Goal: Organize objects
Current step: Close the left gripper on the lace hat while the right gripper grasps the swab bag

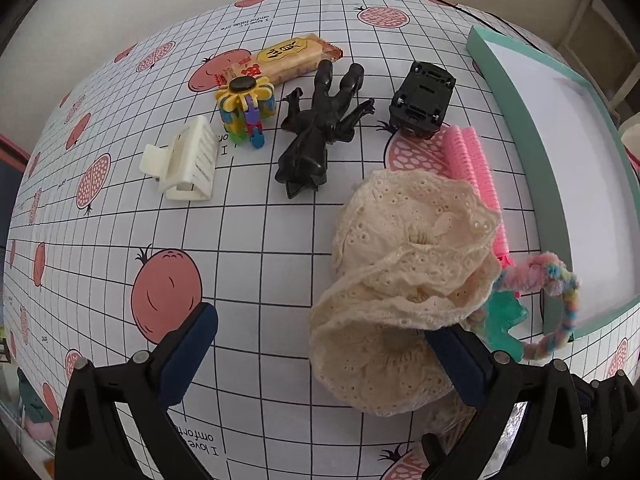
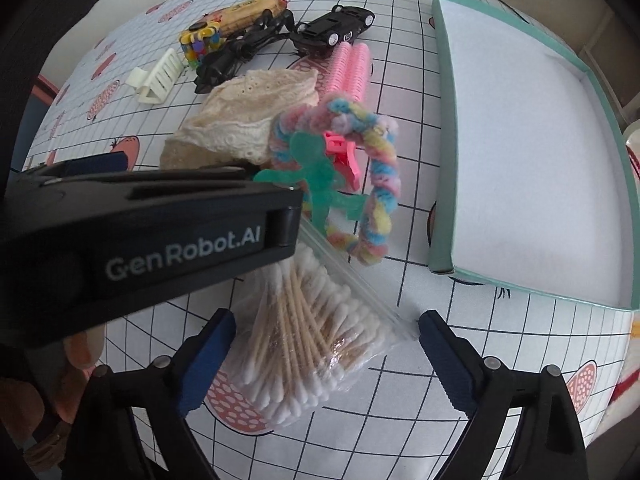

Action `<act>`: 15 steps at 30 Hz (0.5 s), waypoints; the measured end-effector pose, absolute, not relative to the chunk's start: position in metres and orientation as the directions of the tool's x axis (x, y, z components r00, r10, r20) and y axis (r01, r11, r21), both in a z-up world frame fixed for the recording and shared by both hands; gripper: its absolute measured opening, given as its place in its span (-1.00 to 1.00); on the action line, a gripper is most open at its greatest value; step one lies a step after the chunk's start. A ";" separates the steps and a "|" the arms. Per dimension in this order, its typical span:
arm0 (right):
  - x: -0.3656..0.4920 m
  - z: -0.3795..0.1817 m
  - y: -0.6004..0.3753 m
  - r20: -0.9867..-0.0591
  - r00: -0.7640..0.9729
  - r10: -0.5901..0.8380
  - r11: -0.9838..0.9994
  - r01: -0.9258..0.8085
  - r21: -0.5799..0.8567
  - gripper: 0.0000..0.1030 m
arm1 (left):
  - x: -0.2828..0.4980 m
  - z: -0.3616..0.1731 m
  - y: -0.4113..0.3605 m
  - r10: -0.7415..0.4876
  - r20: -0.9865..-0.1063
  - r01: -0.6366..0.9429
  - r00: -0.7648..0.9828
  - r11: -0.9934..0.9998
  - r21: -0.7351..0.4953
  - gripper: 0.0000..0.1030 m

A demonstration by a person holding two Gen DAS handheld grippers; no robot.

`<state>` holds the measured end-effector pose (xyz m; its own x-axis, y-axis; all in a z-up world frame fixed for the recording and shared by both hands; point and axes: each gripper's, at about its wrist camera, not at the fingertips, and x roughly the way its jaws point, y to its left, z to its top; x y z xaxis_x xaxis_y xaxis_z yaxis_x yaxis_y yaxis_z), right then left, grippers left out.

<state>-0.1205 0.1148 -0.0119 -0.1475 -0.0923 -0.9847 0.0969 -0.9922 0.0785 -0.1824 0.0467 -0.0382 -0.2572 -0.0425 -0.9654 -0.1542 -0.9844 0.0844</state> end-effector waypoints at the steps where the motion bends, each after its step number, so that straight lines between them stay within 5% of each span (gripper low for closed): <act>1: -0.122 -0.011 0.115 -0.985 -0.147 -0.094 -0.992 0.099 0.080 0.75 | -0.183 -0.040 0.046 -0.039 -0.966 -0.154 -0.255 -0.985 0.080 1.00; 8: -0.130 -0.006 0.120 -0.982 -0.146 -0.120 -0.989 0.102 0.106 0.54 | -0.186 -0.048 0.045 0.040 -0.973 -0.162 -0.226 -0.987 -0.003 0.62; 15: -0.140 -0.002 0.127 -0.976 -0.144 -0.162 -0.984 0.092 0.149 0.35 | -0.187 -0.054 0.053 0.103 -0.972 -0.202 -0.212 -0.978 -0.059 -0.02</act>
